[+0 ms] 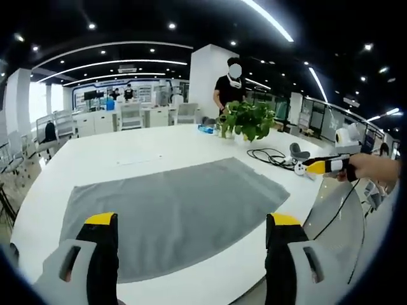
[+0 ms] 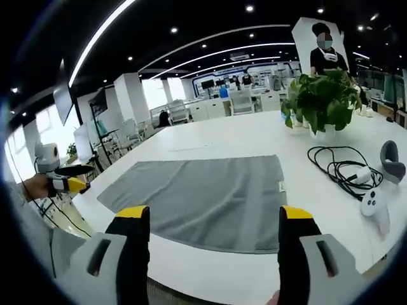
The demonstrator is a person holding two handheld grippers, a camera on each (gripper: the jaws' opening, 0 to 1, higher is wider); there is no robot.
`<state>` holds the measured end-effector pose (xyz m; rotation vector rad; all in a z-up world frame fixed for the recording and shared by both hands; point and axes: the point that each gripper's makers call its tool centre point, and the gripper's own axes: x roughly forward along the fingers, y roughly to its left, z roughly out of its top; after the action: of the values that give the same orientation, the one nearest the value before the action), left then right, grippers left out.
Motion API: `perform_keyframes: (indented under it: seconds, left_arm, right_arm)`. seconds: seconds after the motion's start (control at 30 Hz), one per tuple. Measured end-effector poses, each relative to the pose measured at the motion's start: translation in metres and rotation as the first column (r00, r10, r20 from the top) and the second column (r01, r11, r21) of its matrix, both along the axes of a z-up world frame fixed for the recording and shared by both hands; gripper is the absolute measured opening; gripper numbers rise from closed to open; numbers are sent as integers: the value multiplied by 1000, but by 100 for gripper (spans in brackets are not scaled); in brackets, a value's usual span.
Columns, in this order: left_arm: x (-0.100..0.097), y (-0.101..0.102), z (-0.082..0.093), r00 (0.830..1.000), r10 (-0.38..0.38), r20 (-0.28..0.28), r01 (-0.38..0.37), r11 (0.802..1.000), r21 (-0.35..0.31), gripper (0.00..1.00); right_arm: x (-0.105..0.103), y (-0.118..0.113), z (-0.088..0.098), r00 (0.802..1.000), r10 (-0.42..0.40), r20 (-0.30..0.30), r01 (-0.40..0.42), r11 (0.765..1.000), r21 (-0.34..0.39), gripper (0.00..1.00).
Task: Fold the towel on the table until its edges align and the towel forms a compact rectangular stack.
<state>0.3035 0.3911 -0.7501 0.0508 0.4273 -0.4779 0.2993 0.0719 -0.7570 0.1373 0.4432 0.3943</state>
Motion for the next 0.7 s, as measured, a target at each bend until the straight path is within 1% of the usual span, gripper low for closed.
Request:
perform_keyframes:
  seconds: [0.2, 0.4, 0.47, 0.6, 0.7]
  left_arm:
    - [-2, -12, 1, 999, -46, -1, 46, 999, 6, 100]
    - [-2, -15, 3, 999, -52, 3, 52, 999, 4, 99]
    - [-2, -16, 2, 999, -55, 3, 55, 998, 13, 99]
    - [-2, -19, 3, 999, -55, 3, 55, 998, 16, 99]
    - [-1, -25, 5, 998, -57, 7, 57, 998, 19, 99]
  right_arm:
    - [4, -13, 5, 1000, 11, 2, -11, 1000, -19, 82]
    - [4, -27, 9, 1000, 15, 6, -14, 999, -43, 80]
    - [5, -33, 11, 1000, 14, 4, -14, 998, -53, 79]
    - [7, -39, 14, 1000, 22, 10, -22, 998, -58, 80]
    - [10, -45, 15, 1000, 28, 10, -27, 997, -70, 82]
